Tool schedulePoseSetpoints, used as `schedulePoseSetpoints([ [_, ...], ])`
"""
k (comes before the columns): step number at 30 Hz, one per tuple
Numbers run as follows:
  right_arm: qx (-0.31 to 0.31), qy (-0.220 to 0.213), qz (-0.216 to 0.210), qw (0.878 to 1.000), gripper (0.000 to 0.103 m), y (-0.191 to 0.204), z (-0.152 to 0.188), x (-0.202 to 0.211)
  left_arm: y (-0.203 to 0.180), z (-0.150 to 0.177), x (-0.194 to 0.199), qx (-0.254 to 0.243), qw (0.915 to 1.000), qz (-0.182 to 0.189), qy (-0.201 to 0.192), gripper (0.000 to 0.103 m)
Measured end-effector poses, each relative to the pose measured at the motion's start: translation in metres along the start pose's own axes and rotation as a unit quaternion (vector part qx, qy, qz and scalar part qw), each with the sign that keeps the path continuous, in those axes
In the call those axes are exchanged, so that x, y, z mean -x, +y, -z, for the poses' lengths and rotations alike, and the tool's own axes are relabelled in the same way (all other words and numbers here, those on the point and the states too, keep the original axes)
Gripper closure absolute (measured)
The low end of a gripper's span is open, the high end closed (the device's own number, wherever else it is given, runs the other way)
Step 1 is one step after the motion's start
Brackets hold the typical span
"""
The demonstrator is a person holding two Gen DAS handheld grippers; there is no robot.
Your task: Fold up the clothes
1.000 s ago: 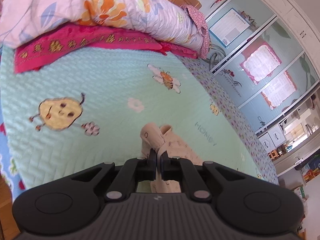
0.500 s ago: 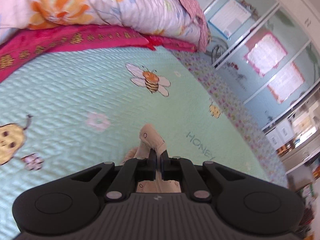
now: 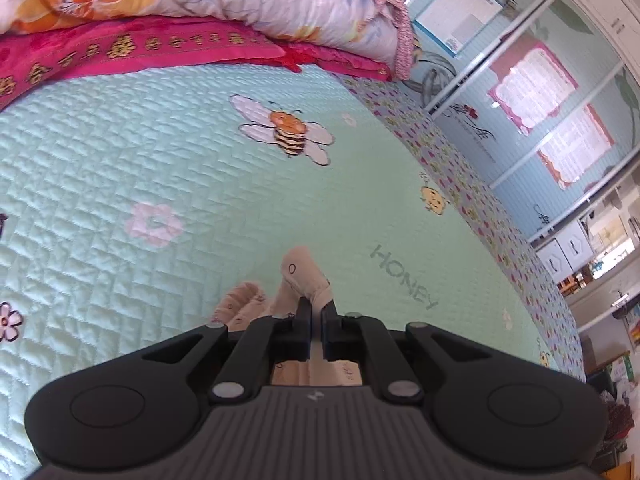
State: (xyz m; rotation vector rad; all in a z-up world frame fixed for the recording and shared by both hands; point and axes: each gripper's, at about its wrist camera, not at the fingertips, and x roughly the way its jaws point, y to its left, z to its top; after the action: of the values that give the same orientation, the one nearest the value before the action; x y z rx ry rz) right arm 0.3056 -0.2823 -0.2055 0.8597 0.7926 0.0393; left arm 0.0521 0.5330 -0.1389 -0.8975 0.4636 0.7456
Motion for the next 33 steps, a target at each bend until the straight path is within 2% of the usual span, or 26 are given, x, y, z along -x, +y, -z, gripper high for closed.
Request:
schedulePoseSetpoints([
  [1,0.026,0.002,0.013,1.000,0.068,0.006,0.001,0.002,0.000,0.001,0.001,-0.002,1.0000,-0.002,0.002,0.099],
  [2,0.081,-0.005,0.035,0.996,0.068,0.015,0.006,0.006,0.000,0.002,0.003,-0.006,1.0000,-0.001,0.002,0.099],
  [3,0.135,-0.012,0.057,0.989,0.067,0.025,0.011,0.010,0.000,0.001,0.004,-0.009,1.0000,0.000,0.000,0.099],
  [4,0.194,-0.020,0.082,0.977,0.061,0.035,0.017,0.015,0.000,0.001,0.005,-0.011,0.9999,0.001,-0.002,0.099],
  [6,0.332,-0.032,0.142,0.932,0.053,0.048,0.047,0.019,0.002,0.002,0.006,-0.007,1.0000,0.001,-0.002,0.099],
  [7,0.394,-0.033,0.162,0.904,0.053,0.049,0.066,0.020,0.002,0.003,0.006,-0.005,1.0000,0.002,-0.002,0.099],
  [10,0.552,-0.058,0.214,0.804,0.053,0.039,0.126,0.024,0.001,0.005,0.006,-0.006,1.0000,0.001,-0.001,0.099],
  [11,0.585,-0.068,0.224,0.776,0.053,0.033,0.142,0.024,0.001,0.006,0.006,-0.008,1.0000,0.000,0.000,0.099],
  [14,0.652,-0.079,0.238,0.716,0.055,0.016,0.171,0.018,0.000,0.007,0.008,-0.010,0.9999,-0.003,0.000,0.099],
  [17,0.700,-0.103,0.252,0.660,0.056,0.012,0.182,0.007,0.002,0.007,0.009,-0.008,0.9999,-0.009,-0.003,0.099],
  [18,0.702,-0.105,0.260,0.655,0.060,0.013,0.178,0.004,0.003,0.007,0.009,-0.008,0.9999,-0.011,-0.004,0.099],
  [20,0.704,-0.108,0.273,0.647,0.092,0.014,0.170,-0.002,0.005,0.006,0.009,-0.007,0.9999,-0.014,-0.004,0.099],
  [21,0.702,-0.105,0.272,0.649,0.101,0.014,0.165,-0.001,0.005,0.006,0.009,-0.008,0.9999,-0.015,-0.004,0.099],
  [25,0.697,-0.119,0.266,0.655,0.101,0.017,0.148,0.006,0.007,0.004,0.007,-0.008,0.9998,-0.015,-0.004,0.099],
  [28,0.676,-0.131,0.268,0.674,0.101,0.027,0.122,0.009,0.004,0.000,0.007,-0.004,0.9999,-0.010,-0.006,0.099],
  [33,0.651,-0.147,0.285,0.688,0.101,0.046,0.064,0.002,-0.003,-0.010,0.006,0.015,0.9998,0.001,-0.010,0.099],
])
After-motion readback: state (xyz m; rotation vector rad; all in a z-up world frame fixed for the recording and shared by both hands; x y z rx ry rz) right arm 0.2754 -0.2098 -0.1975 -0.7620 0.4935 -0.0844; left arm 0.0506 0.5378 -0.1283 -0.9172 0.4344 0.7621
